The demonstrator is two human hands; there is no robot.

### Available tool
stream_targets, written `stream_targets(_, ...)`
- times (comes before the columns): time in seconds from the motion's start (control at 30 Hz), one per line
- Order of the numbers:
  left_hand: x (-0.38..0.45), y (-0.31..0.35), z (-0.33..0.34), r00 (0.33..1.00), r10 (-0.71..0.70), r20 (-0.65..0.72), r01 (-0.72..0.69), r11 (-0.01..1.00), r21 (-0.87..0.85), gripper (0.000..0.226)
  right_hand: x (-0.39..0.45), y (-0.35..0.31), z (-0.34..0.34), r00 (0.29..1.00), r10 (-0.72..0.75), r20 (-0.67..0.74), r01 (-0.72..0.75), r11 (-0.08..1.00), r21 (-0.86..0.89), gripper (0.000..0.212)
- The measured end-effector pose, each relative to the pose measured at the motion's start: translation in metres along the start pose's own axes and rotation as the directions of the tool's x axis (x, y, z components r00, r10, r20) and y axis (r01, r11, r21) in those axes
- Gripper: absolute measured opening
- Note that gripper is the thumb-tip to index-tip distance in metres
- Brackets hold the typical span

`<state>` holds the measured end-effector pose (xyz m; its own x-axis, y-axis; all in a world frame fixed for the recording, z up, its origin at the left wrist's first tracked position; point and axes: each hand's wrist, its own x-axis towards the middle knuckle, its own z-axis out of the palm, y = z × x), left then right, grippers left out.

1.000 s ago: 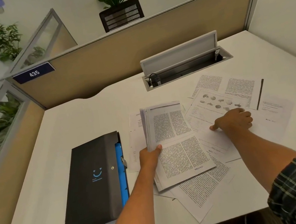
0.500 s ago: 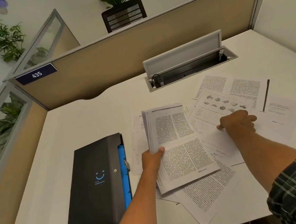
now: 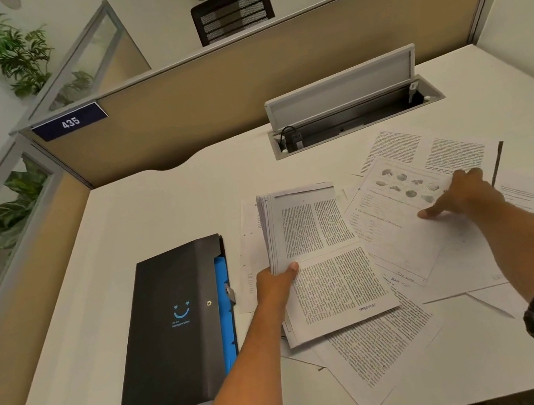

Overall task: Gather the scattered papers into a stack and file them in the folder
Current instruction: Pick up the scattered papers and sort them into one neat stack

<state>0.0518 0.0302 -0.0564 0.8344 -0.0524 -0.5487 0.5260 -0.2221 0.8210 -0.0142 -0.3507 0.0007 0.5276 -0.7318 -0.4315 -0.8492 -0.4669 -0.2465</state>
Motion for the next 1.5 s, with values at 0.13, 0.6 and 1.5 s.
stream_targets(0.13, 0.001, 0.001, -0.001, 1.0, -0.005, -0.003, 0.005, 1.0, 0.015, 0.054, 0.01, 0.001, -0.001, 0.999, -0.027, 0.029, 0.026, 1.0, 0.004, 0.124)
stream_targets(0.6, 0.005, 0.0, -0.001, 1.0, -0.013, -0.002, 0.013, 0.999, 0.034, 0.064, 0.031, 0.002, -0.006, 0.998, -0.039, 0.048, 0.043, 0.996, -0.072, 0.137)
stream_targets(1.5, 0.0, -0.002, 0.001, 1.0, -0.011, -0.013, 0.012, 0.999, 0.039, 0.06, 0.015, -0.009, -0.002, 0.975, -0.216, 0.053, 0.222, 0.947, -0.23, 0.135)
